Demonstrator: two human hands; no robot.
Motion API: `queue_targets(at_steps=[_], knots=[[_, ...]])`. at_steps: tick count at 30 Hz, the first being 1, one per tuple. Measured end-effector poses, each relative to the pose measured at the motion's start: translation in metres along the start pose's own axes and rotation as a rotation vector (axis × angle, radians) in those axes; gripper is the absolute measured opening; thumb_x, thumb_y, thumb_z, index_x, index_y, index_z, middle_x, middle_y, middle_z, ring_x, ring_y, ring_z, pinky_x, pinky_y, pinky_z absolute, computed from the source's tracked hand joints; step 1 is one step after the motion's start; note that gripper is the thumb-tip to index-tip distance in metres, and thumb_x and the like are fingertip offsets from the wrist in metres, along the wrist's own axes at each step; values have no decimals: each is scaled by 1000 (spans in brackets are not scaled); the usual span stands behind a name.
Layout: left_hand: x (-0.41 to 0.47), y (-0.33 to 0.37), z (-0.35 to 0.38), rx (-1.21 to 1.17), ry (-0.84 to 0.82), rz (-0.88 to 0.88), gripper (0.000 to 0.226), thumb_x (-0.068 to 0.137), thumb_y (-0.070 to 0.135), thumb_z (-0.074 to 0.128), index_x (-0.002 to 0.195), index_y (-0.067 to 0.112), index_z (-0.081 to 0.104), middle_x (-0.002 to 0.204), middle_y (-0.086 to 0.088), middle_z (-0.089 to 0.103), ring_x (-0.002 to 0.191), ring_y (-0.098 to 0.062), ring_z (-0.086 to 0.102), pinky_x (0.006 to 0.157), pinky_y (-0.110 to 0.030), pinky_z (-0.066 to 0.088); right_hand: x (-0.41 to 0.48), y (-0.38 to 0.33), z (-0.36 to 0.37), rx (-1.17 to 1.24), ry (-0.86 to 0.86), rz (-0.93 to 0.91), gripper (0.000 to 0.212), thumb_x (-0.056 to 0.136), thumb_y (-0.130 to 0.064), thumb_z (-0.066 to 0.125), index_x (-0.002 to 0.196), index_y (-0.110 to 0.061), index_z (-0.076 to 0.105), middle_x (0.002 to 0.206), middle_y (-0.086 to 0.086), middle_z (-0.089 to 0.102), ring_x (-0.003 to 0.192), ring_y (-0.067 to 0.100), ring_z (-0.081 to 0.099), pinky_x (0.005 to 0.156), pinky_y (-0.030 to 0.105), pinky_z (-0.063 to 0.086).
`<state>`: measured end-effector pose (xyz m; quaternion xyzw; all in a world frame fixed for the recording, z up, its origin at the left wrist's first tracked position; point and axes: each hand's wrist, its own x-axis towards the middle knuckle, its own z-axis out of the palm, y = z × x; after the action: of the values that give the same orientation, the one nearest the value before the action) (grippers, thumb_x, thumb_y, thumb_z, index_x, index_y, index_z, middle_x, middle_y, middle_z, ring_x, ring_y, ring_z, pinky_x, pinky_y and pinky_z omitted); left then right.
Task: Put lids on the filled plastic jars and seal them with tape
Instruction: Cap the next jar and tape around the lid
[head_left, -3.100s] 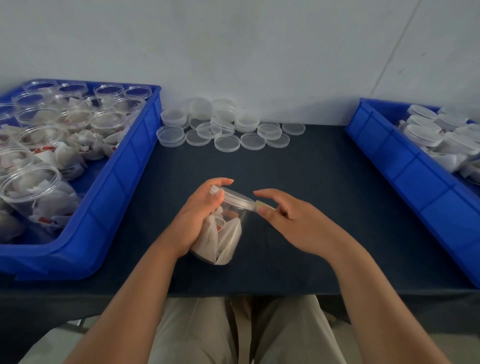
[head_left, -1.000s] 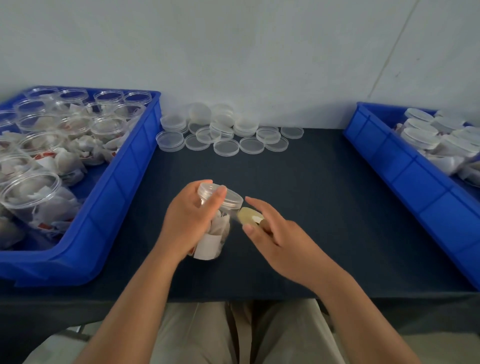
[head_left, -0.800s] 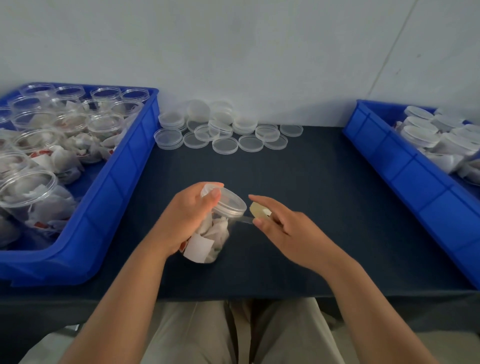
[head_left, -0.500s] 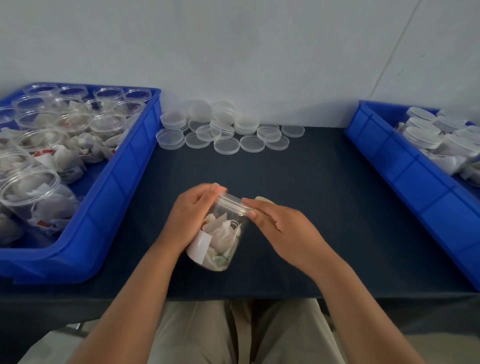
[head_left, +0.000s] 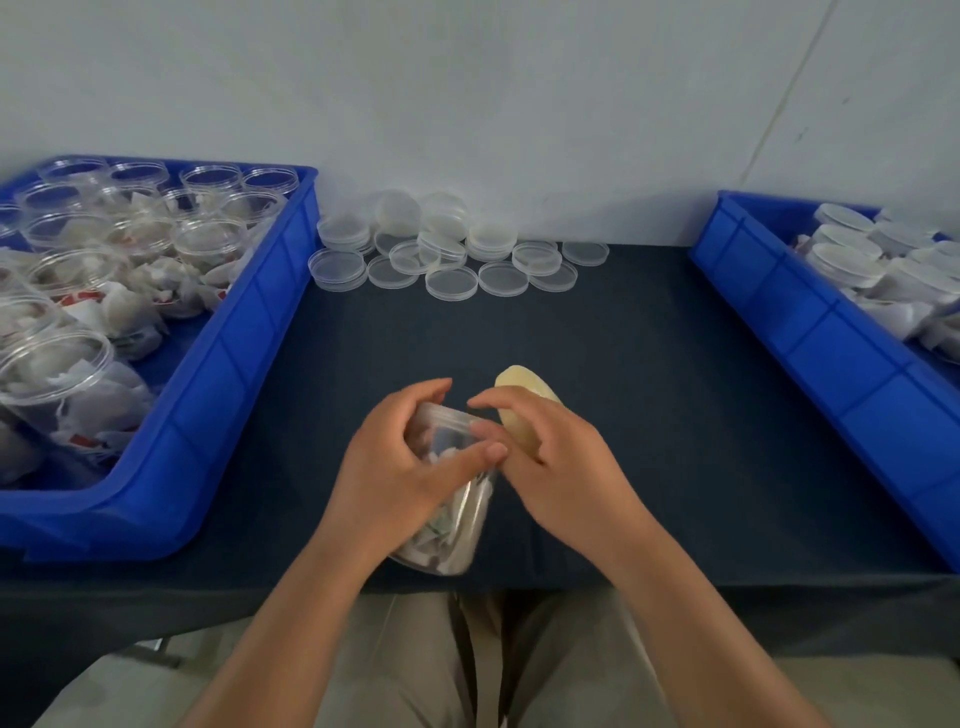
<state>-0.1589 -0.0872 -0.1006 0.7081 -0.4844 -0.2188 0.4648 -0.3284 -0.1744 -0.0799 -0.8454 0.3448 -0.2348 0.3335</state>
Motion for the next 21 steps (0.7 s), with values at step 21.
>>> queue_targets(at_steps=[21], knots=[[19, -13, -10, -216, -10, -75, 40, 71, 76, 63, 108, 67, 53, 102, 35, 71, 88, 6, 72, 61, -6, 52, 11, 22, -41, -36, -361, 147, 58, 90, -84, 37, 144, -65, 33, 88, -28, 66, 83, -11, 63, 71, 15, 43]])
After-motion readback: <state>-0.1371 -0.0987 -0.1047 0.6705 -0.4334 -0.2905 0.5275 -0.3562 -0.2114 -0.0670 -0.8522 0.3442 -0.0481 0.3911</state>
